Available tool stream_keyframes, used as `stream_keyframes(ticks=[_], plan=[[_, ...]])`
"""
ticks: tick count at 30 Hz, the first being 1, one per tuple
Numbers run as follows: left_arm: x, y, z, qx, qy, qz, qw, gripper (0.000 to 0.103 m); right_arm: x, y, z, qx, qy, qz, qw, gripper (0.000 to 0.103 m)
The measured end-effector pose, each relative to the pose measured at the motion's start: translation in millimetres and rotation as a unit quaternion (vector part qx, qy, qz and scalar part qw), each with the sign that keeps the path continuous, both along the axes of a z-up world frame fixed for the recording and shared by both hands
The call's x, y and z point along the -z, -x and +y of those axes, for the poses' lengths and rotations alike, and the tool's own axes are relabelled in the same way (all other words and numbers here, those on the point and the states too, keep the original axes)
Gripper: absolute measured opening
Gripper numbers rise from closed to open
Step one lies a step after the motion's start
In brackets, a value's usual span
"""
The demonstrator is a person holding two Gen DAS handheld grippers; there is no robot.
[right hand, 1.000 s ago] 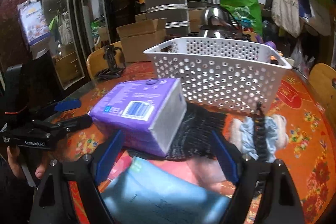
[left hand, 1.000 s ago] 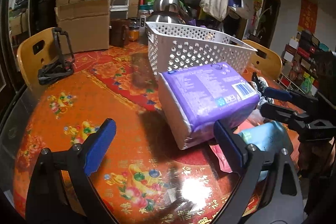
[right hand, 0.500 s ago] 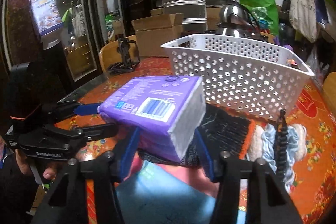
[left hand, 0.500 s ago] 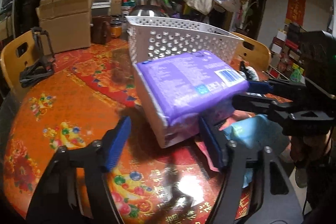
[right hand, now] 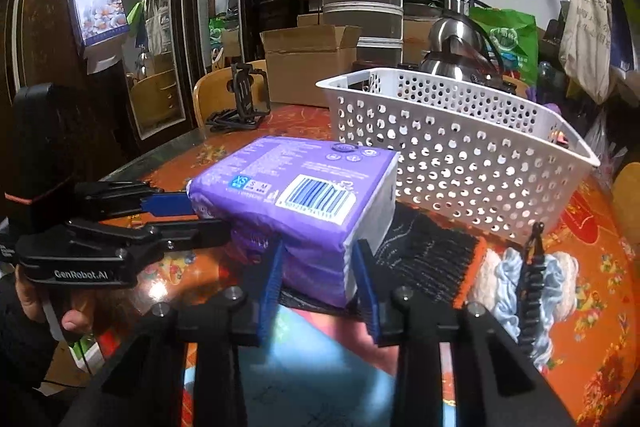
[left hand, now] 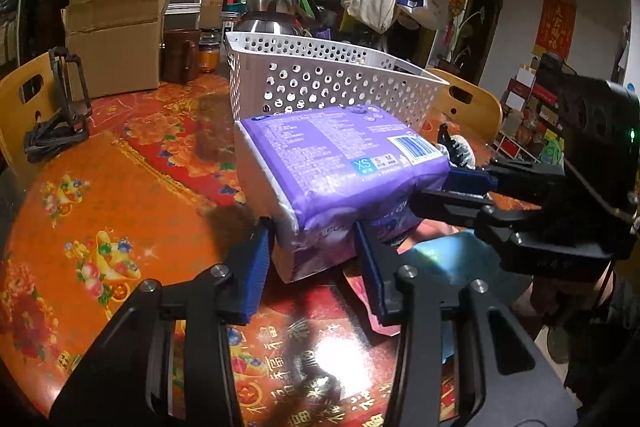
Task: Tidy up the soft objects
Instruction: 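Grasp the purple tissue pack with both grippers from its two sides, then lift the purple tissue pack into the white basket and release it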
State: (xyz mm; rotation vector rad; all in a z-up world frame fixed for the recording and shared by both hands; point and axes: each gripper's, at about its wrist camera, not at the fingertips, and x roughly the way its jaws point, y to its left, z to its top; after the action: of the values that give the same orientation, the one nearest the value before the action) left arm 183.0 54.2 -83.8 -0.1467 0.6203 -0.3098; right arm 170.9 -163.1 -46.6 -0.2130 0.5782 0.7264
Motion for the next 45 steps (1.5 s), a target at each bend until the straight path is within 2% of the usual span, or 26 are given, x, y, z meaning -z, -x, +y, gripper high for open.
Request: stream_keyframes(ticks=[5, 16, 26, 32, 37, 45], plan=[[-9, 6, 2, -0.003, 0.009, -0.008, 0.9999, 0.037, -4, 3, -4, 0.004, -0.011, -0.007, 1.0, 0.032], [-47, 17, -13, -0.014, -0.016, -0.034, 0.9992, 0.037, -28, 16, -11, 0.023, -0.018, -0.038, 0.999, 0.032], [-97, 9, -40, 0.001, -0.027, -0.068, 0.9973, 0.037, -78, 17, -33, 0.05, -0.024, -0.075, 0.996, 0.031], [-141, -18, -57, 0.014, -0.033, -0.087, 0.9956, 0.037, -116, -3, -47, 0.063, -0.027, -0.095, 0.993, 0.031], [-176, -50, -70, 0.017, -0.037, -0.092, 0.9949, 0.037, -149, -33, -57, 0.073, -0.032, -0.092, 0.993, 0.031], [-208, -119, -88, 0.021, -0.043, -0.077, 0.9959, 0.037, -172, -92, -69, 0.092, -0.036, -0.071, 0.992, 0.031]])
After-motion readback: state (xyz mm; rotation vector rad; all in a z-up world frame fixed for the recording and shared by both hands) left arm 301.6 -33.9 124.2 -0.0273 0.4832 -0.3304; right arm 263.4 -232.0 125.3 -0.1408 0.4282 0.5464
